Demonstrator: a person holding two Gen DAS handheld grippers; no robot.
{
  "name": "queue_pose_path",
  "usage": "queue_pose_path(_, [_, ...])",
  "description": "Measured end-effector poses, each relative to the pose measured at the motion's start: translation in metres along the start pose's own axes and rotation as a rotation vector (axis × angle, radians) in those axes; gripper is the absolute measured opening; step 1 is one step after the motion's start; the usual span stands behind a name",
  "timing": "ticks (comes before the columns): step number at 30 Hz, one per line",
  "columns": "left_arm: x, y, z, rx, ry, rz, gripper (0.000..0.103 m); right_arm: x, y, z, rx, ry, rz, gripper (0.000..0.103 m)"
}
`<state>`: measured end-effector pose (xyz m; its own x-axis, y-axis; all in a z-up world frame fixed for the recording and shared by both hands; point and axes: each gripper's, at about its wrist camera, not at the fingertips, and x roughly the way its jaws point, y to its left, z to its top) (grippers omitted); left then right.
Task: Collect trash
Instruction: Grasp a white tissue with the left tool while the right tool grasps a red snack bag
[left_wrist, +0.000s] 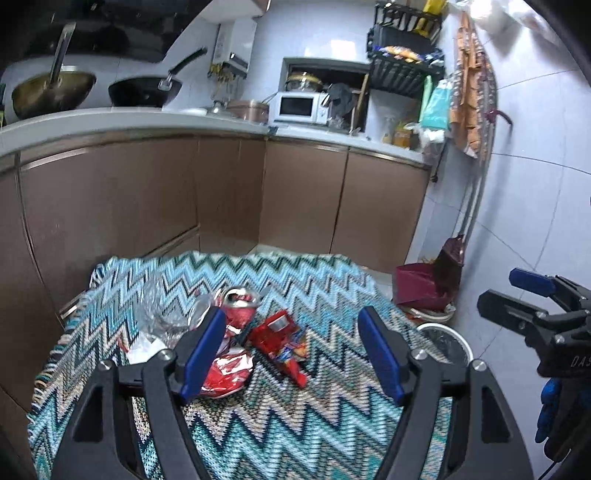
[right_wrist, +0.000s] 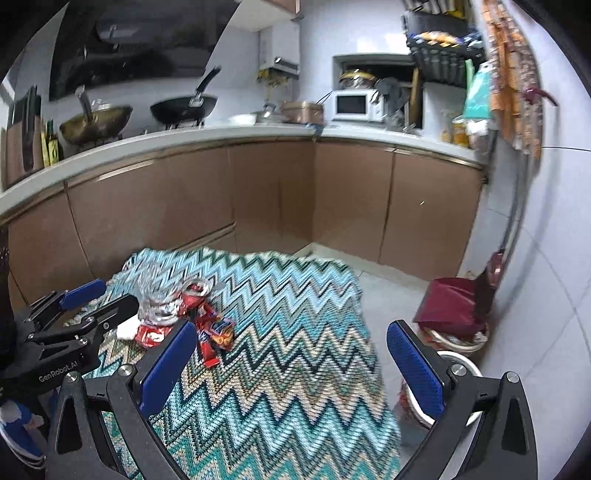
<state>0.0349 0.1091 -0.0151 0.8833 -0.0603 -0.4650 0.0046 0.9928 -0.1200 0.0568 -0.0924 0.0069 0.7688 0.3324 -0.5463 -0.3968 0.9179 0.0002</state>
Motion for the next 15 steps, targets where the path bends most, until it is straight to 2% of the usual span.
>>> queue_pose_path(6, [0.032,0.051,-0.020,-0.075,0.079,0.031,0.072,0.061,0.027,-0.004,-0.049,0.111,0.086,0.103])
queue_pose_path(12, [0.050,0.130,-0.039,-0.219,0.131,0.136,0.072,0.117,0.061,-0.005,-0.106,0.192,0.208,0.103])
queue_pose_path(15, [0.063,0.159,-0.050,-0.291,0.179,0.142,0.072,0.145,0.075,-0.006,-0.123,0.228,0.256,0.103])
